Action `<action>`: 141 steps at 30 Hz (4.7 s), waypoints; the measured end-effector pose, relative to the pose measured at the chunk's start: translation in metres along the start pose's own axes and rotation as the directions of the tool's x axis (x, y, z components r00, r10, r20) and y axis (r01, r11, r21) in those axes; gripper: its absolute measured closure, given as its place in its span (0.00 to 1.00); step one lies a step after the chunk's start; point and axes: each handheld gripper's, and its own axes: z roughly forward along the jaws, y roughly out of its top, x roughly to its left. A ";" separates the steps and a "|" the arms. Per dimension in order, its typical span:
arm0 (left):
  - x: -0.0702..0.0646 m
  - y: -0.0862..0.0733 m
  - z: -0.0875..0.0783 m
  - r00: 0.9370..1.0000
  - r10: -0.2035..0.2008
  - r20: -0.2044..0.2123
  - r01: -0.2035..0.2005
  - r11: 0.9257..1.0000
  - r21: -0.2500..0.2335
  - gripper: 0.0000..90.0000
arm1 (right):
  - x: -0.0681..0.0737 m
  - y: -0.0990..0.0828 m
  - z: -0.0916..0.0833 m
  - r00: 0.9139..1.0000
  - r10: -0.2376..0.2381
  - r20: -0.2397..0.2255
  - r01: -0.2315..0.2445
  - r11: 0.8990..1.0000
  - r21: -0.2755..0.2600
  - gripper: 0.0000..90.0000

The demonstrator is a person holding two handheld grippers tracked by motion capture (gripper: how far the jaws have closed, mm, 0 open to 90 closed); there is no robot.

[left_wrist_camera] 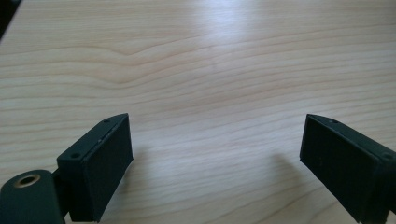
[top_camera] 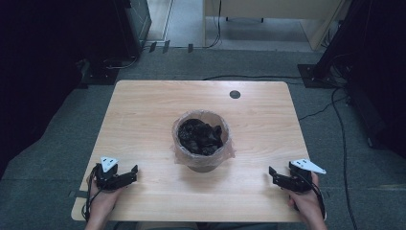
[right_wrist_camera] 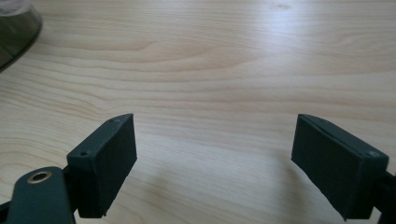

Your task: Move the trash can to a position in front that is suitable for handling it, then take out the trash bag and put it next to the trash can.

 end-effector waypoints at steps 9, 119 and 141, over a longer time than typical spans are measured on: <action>0.012 0.002 0.004 0.999 -0.018 -0.029 0.019 0.999 0.032 0.10 | -0.010 -0.005 -0.001 0.998 0.006 0.064 -0.009 0.999 0.046 0.15; -0.142 0.040 0.019 0.971 0.186 0.150 -0.180 0.982 -0.054 0.56 | 0.145 0.089 0.027 0.990 -0.113 -0.086 0.081 0.945 -0.316 0.96; -0.151 0.059 0.006 0.941 0.268 0.207 -0.214 0.944 -0.250 1.00 | 0.153 0.114 0.016 0.990 -0.124 -0.068 0.092 0.930 -0.356 0.97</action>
